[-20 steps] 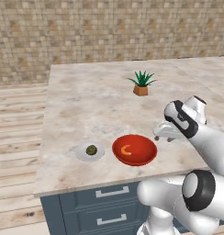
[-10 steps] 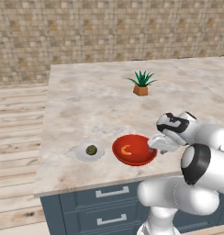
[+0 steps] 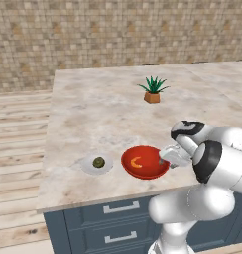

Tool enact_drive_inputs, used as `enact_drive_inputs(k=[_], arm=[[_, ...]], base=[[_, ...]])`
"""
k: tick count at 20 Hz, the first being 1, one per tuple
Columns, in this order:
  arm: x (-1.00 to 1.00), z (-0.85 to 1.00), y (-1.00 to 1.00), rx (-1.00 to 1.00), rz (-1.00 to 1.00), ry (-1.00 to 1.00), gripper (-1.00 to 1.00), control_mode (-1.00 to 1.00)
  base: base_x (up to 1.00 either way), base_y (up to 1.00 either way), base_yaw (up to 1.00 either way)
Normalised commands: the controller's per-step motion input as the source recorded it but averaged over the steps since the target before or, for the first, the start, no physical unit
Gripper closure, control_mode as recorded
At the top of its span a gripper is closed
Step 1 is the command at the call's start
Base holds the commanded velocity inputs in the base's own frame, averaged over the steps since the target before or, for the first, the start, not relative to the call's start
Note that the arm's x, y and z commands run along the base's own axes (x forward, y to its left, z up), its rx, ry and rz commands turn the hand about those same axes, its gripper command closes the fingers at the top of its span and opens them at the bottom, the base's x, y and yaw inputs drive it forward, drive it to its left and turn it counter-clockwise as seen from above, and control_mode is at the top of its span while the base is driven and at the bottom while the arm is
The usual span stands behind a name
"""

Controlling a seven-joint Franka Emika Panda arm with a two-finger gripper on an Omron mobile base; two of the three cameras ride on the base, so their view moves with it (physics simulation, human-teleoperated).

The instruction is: Remove the kiwi from the bowl and place it on the small plate. Then place the bowl with only the shrimp in the microwave, close the door, and press the start button to microwave the shrimp.

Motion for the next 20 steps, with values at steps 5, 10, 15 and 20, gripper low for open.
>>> enact_drive_inputs(k=[5,10,15,20], arm=[[0.08,-0.19,0.2,0.03,-0.05,0.03,1.0,-1.0],[0.0,-0.06,0.06,0.0,0.0,0.05,1.0,-1.0],[-0.07,0.29,0.05,0.0,0.0,-0.07,1.0,-1.0],[-0.21,0.61,0.09,0.0,-0.02,-0.12,1.0,-1.0]], base=[[0.0,0.0,0.0],[0.0,0.0,0.0],[0.0,0.0,0.0],[0.0,0.0,0.0]])
